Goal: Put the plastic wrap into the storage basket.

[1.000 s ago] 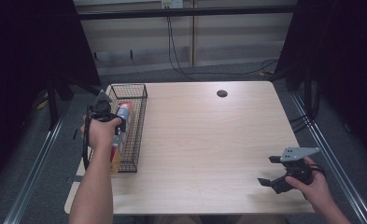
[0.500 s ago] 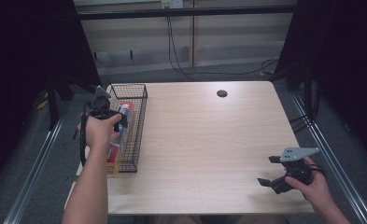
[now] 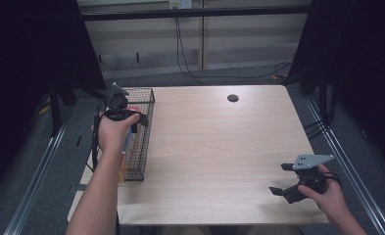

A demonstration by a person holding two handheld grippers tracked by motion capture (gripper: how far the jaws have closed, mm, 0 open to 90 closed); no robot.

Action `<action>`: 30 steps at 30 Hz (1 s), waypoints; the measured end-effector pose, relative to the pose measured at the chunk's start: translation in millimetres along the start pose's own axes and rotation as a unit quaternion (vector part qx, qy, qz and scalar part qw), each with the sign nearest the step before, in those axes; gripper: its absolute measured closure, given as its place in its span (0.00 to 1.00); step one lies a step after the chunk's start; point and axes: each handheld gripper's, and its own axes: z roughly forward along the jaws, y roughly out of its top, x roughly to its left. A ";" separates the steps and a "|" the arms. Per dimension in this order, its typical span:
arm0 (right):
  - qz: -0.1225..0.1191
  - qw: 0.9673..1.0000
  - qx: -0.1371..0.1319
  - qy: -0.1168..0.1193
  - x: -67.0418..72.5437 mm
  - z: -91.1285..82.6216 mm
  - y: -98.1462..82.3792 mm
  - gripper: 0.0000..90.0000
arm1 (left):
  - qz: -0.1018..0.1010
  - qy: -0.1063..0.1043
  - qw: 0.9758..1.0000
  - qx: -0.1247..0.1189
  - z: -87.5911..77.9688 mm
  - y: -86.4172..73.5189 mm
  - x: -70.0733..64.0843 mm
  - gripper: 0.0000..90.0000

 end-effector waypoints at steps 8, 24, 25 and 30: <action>-0.001 1.000 0.000 0.000 -0.3 0.0 0.0 0.03 | 0.026 -0.030 0.999 -0.013 2.1 -1.8 -22.6 0.27; 0.000 1.000 0.002 -0.002 -1.2 1.9 -1.4 0.03 | 0.078 -0.082 0.993 -0.024 17.4 -16.7 -61.2 0.20; 0.000 1.000 0.003 -0.005 -1.3 1.6 -1.5 0.03 | 0.078 -0.082 0.993 -0.024 17.4 -16.7 -61.2 0.19; 0.002 1.000 0.004 -0.007 -2.6 2.0 -3.0 0.03 | 0.092 -0.089 0.992 -0.020 26.9 -23.5 -69.6 0.18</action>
